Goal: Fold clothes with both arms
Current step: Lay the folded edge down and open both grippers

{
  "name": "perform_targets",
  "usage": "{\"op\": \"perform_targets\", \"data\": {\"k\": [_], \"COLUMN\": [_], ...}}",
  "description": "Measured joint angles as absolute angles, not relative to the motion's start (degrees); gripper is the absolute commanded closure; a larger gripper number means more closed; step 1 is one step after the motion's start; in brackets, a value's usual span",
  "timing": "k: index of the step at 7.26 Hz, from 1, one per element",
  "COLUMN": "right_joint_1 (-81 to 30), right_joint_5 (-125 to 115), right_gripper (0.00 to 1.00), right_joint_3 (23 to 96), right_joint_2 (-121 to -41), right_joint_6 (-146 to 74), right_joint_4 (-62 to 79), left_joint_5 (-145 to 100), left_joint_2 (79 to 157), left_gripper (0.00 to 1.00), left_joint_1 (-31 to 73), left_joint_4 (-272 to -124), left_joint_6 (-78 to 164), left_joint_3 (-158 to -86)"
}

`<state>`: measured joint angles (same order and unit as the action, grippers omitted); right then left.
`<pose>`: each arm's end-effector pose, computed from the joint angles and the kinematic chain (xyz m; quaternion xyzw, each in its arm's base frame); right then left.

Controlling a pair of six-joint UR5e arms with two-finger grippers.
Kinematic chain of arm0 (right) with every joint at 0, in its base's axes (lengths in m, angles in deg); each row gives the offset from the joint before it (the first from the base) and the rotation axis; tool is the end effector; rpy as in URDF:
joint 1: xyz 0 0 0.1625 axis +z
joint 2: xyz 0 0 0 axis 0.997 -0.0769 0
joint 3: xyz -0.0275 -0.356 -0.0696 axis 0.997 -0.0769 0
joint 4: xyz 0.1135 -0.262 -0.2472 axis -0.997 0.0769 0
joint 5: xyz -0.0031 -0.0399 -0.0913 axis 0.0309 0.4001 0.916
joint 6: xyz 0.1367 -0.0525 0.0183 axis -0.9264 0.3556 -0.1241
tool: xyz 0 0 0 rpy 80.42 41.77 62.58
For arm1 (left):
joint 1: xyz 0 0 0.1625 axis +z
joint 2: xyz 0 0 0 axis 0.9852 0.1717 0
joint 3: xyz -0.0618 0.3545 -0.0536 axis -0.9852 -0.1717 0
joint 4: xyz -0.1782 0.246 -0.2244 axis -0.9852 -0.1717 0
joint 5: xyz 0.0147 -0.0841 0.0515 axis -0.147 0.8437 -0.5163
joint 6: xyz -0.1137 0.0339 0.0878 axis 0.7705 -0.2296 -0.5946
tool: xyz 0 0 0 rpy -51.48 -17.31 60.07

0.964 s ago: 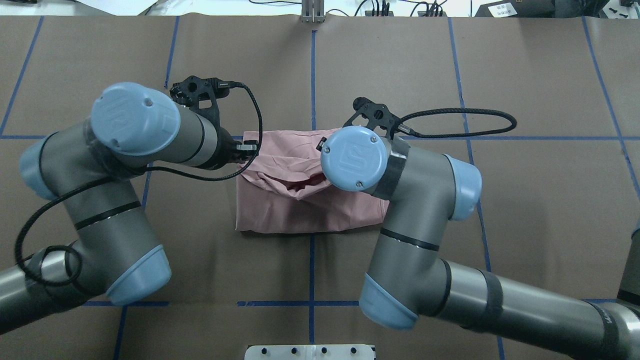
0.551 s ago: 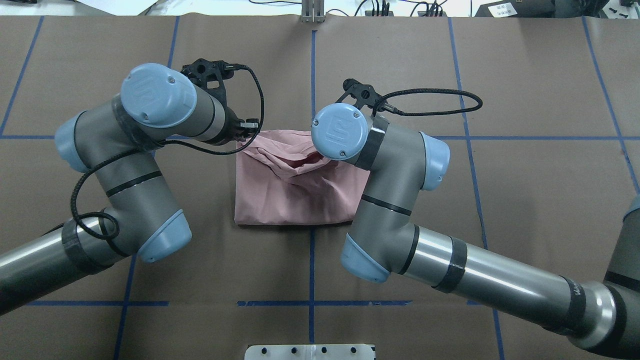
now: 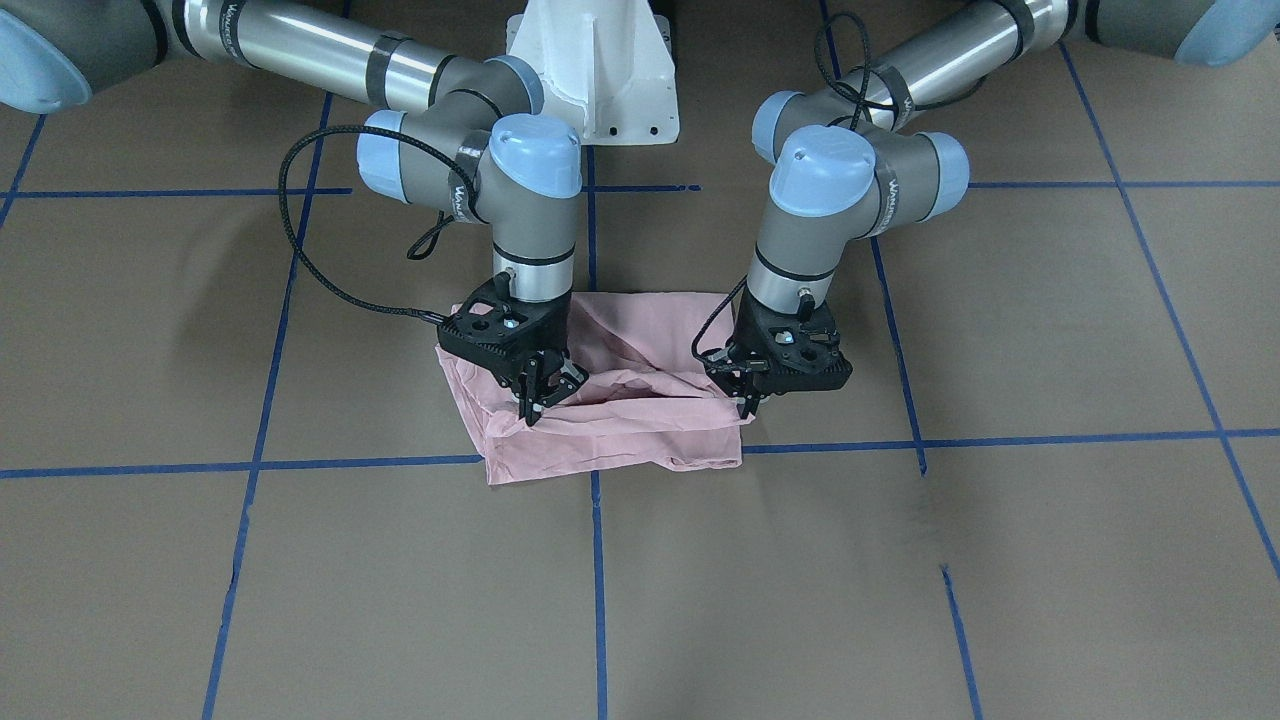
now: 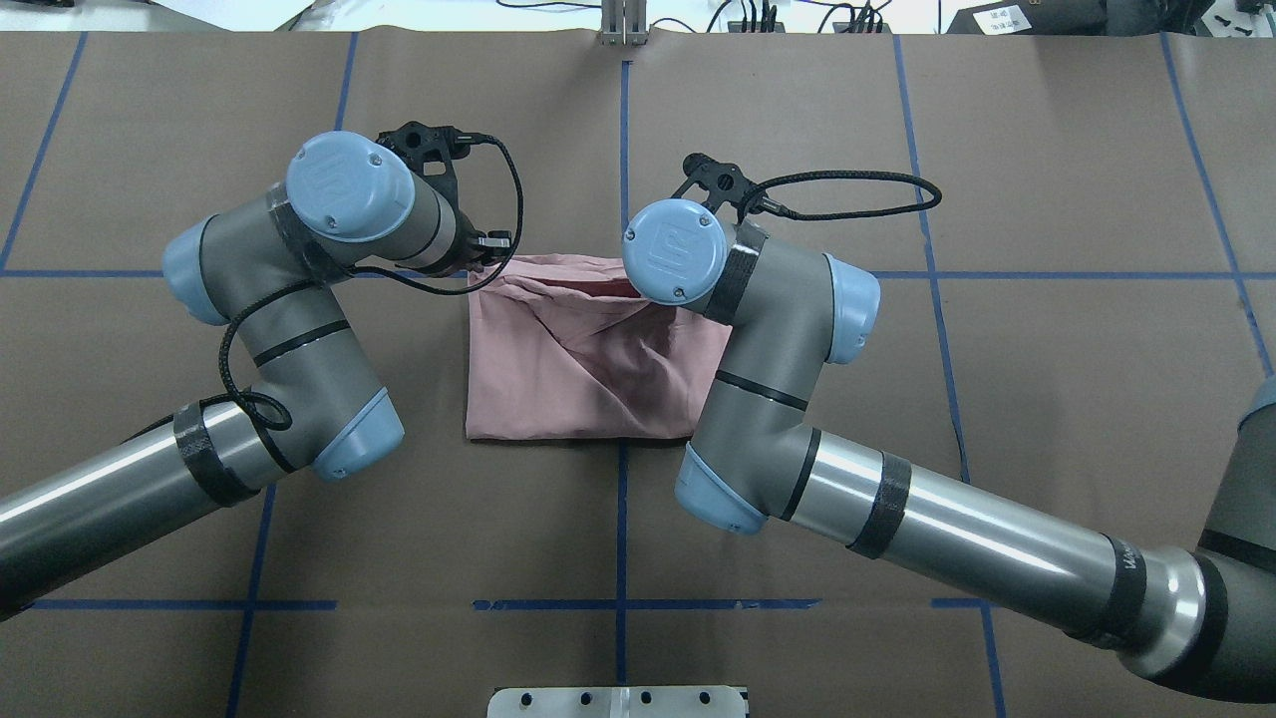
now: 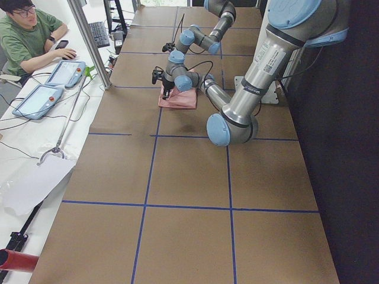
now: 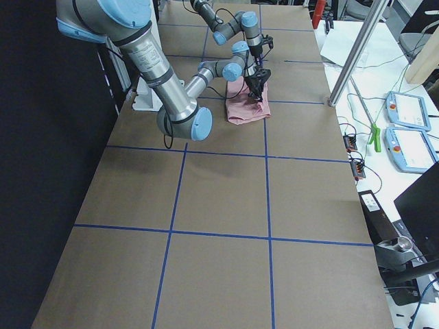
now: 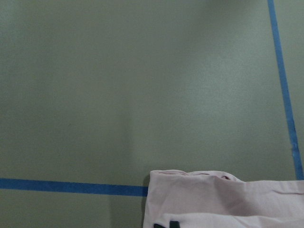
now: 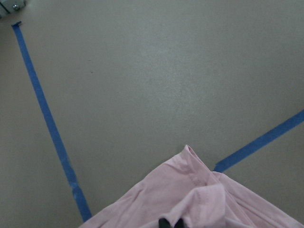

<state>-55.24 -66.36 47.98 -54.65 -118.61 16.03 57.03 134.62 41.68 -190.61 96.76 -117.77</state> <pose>-0.5436 -0.4894 0.2347 0.1134 -0.3565 0.3298 0.8668 0.4725 -0.5091 0.2749 0.1431 0.4205 -0.0898 0.8914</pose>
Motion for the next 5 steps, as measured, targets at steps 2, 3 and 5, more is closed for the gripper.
{"op": "perform_targets", "data": {"k": [2,3,5], "right_joint_1": [-55.0,-54.8,-56.5], "right_joint_5": [-66.7,-68.1,-70.6], "right_gripper": [0.00,0.00,0.00], "right_joint_3": [48.0,48.5,50.0], "right_joint_2": [-54.6,-54.4,-53.6], "right_joint_6": [-113.3,-110.5,-104.1], "right_joint_4": [16.4,16.6,16.6], "left_joint_5": [57.2,58.5,64.7], "left_joint_2": [133.9,132.5,129.3], "left_gripper": [0.00,0.00,0.00], "left_joint_1": [40.9,38.7,32.7], "left_joint_4": [-191.3,-191.8,-192.5], "left_joint_6": [92.1,86.9,76.0], "left_joint_3": [-118.2,-119.7,-121.7]}}
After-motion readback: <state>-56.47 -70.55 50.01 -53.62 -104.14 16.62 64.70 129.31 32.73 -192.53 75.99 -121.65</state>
